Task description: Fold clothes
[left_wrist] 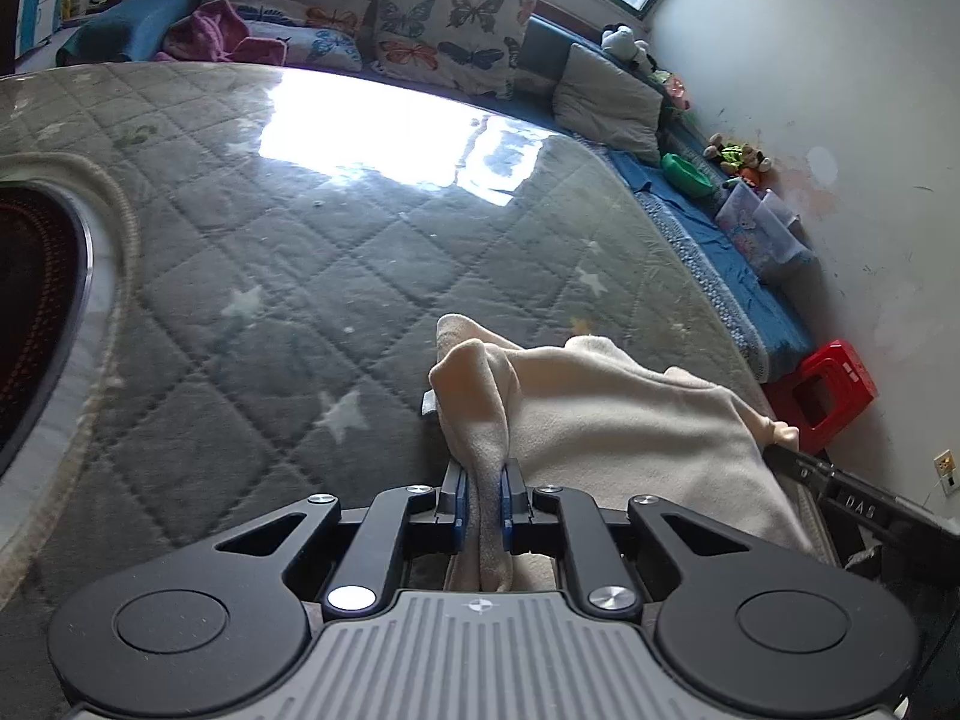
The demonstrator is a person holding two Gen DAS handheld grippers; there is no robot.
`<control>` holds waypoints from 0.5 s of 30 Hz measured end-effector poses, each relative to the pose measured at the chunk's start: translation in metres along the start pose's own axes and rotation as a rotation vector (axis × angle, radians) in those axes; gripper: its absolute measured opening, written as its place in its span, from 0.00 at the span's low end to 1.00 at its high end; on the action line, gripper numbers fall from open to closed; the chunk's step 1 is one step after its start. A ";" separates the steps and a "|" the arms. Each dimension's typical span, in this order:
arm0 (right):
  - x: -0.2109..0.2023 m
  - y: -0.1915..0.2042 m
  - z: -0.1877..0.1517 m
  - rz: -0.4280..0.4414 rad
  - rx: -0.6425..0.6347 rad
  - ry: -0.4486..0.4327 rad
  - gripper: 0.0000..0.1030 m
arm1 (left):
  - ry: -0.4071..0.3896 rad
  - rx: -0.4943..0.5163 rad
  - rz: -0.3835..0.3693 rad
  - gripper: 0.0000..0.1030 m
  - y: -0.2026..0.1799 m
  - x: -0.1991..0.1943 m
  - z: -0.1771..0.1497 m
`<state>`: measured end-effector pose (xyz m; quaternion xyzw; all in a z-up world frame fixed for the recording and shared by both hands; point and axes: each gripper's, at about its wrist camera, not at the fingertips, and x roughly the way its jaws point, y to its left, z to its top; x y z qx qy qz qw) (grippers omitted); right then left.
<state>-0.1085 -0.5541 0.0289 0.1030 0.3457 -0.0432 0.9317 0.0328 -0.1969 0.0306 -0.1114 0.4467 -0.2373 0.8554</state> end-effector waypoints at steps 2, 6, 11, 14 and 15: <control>0.004 0.001 0.004 -0.008 0.006 -0.007 0.24 | -0.009 -0.002 0.010 0.17 0.003 -0.004 0.002; 0.000 -0.001 0.013 -0.011 0.019 -0.032 0.25 | -0.027 -0.005 0.031 0.19 0.008 -0.013 0.005; -0.008 0.010 0.020 0.037 -0.023 -0.047 0.25 | -0.095 0.034 -0.012 0.18 -0.007 -0.022 0.019; -0.002 0.026 0.021 0.077 -0.057 -0.033 0.25 | -0.086 0.065 -0.052 0.18 -0.019 -0.012 0.024; 0.001 0.031 0.021 0.087 -0.067 -0.028 0.25 | -0.078 0.073 -0.063 0.18 -0.023 -0.008 0.025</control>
